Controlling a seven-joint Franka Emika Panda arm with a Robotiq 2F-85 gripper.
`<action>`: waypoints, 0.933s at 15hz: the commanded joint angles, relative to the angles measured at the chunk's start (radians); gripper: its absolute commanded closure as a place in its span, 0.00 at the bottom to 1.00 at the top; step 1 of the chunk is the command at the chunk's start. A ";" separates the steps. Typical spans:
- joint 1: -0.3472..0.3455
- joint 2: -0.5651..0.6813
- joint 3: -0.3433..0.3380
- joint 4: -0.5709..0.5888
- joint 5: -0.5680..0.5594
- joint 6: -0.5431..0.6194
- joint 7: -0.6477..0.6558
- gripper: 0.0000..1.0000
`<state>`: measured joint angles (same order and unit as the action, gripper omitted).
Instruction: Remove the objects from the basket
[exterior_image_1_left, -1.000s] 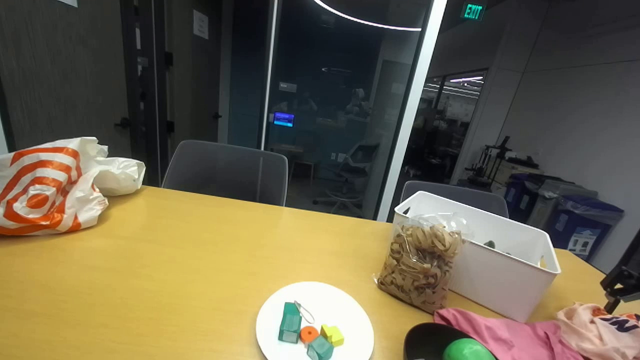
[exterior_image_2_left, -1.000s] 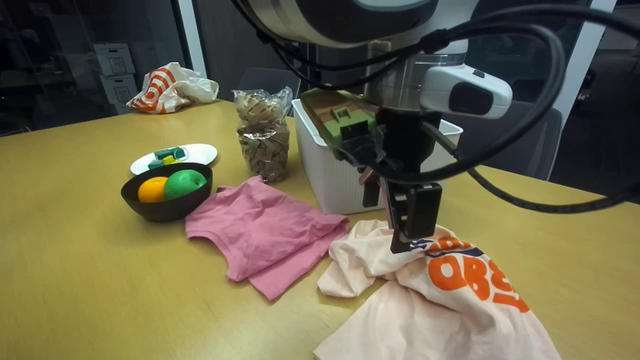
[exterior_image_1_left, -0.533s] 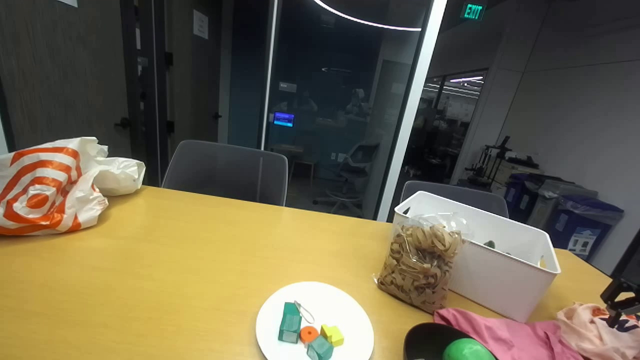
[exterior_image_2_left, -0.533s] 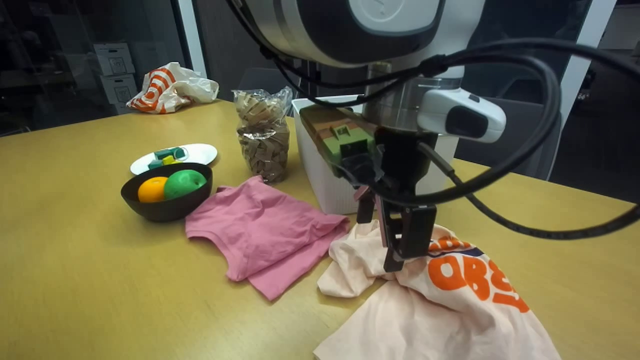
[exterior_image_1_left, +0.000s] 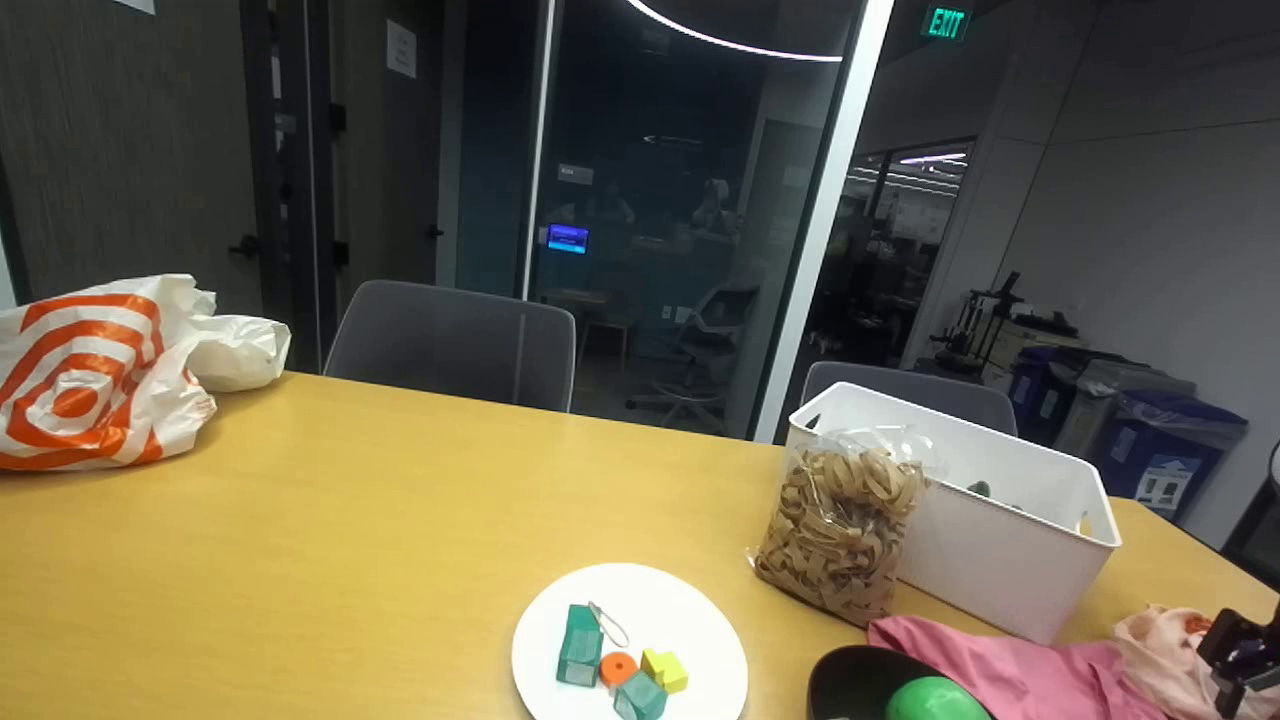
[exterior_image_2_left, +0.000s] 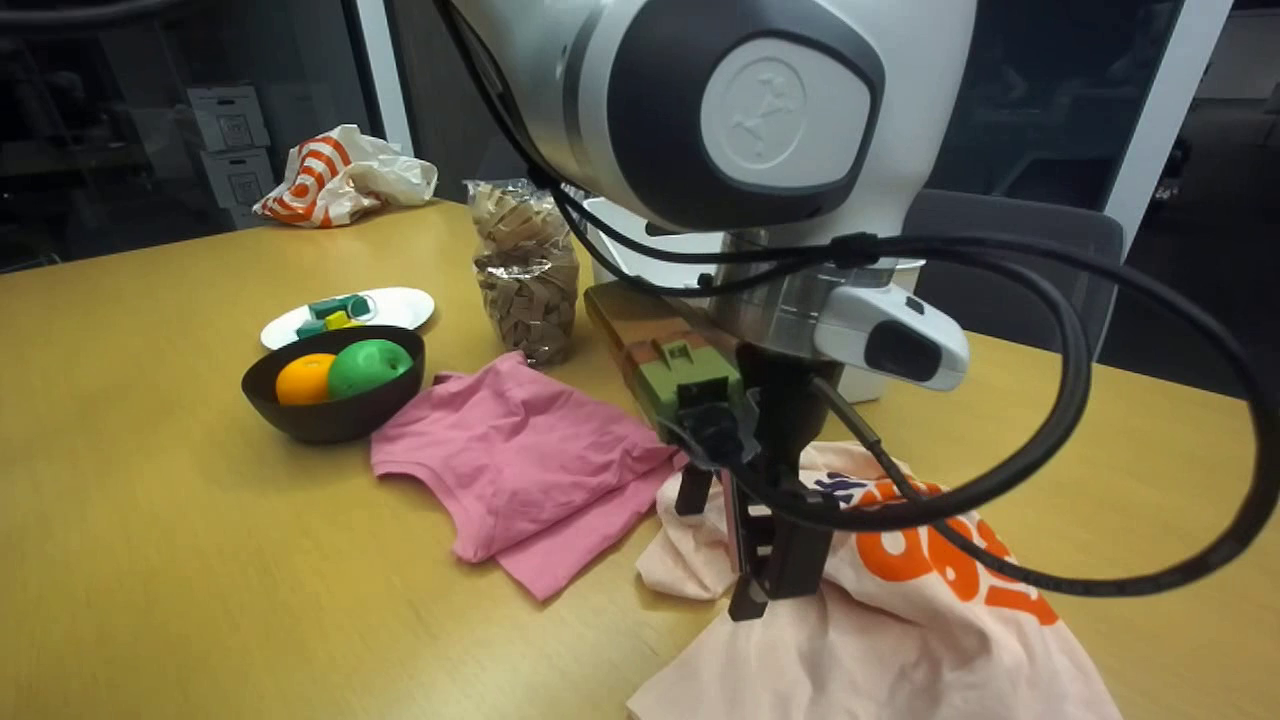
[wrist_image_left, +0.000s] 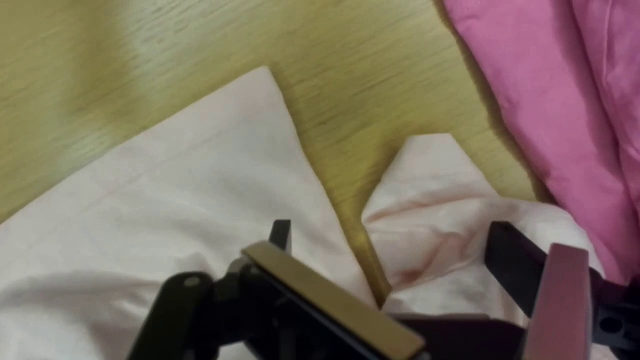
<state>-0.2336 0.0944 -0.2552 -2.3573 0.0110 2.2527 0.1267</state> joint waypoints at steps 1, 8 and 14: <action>-0.007 0.020 0.006 -0.005 0.012 -0.007 -0.074 0.00; -0.009 0.011 0.021 -0.008 0.123 0.033 -0.216 0.00; -0.004 0.010 0.039 -0.007 0.155 0.042 -0.254 0.00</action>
<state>-0.2335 0.1185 -0.2326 -2.3630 0.1181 2.2899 -0.0842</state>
